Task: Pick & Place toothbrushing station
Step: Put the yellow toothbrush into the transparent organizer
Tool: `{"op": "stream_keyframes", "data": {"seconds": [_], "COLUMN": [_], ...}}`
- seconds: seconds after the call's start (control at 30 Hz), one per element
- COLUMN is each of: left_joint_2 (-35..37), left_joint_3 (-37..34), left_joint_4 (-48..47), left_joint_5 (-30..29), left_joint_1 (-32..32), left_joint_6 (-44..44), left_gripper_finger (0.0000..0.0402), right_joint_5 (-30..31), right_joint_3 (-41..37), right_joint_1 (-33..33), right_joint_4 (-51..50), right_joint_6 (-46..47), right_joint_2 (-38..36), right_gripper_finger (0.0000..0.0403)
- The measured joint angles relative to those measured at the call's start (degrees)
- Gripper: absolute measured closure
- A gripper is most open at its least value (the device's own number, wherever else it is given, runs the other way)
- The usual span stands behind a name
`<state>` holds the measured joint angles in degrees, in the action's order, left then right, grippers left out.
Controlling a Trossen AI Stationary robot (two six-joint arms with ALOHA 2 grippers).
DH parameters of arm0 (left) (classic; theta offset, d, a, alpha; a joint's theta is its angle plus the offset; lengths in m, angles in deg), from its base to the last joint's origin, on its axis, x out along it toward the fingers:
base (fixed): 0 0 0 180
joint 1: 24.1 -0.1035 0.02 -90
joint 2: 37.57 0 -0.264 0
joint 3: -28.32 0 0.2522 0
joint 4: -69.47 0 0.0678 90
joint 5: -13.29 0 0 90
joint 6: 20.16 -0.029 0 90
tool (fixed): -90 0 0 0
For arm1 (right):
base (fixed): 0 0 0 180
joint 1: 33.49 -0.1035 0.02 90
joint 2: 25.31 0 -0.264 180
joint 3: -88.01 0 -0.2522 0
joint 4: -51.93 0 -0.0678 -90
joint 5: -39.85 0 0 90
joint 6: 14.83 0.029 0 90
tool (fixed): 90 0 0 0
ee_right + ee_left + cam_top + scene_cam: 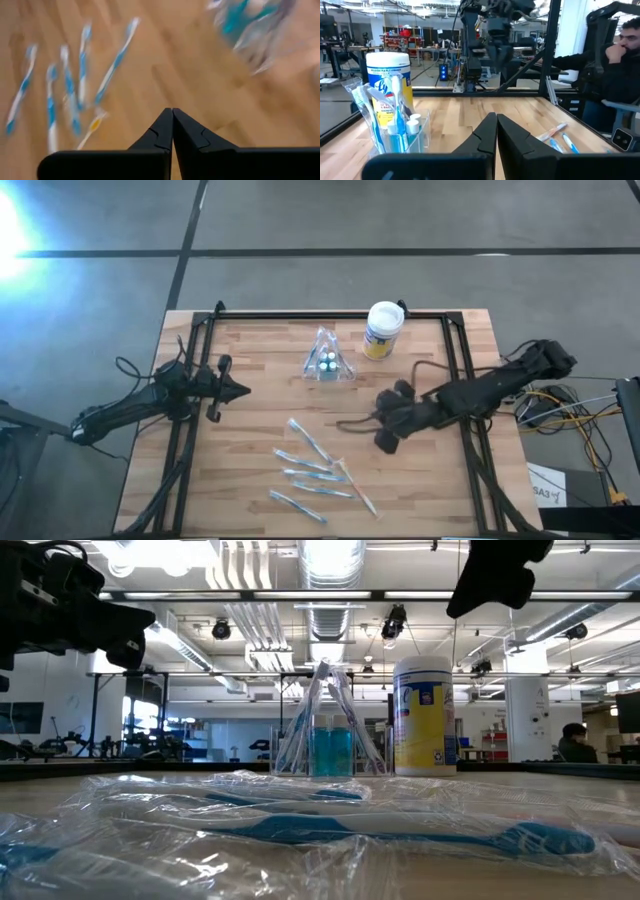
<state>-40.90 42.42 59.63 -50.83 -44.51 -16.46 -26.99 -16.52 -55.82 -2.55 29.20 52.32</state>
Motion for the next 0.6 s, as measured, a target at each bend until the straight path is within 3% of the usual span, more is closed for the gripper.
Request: {"op": "stream_keyframes", "data": {"seconds": [0.33, 0.6], "left_joint_2": [0.0, 0.0], "left_joint_3": [0.0, 0.0], "left_joint_4": [0.9, 2.3], "left_joint_5": [0.0, -0.4], "left_joint_1": [0.0, 0.0], "left_joint_6": [1.4, 5.4], "left_gripper_finger": [0.0391, 0.0393], "right_joint_5": [-11.2, -23.0], "right_joint_3": [14.6, 20.4], "right_joint_1": [-2.1, -4.2], "right_joint_4": [-4.1, -3.9], "right_joint_6": [7.9, 9.9], "right_joint_2": [19.8, 30.7], "right_gripper_finger": [0.0394, 0.0378]}}
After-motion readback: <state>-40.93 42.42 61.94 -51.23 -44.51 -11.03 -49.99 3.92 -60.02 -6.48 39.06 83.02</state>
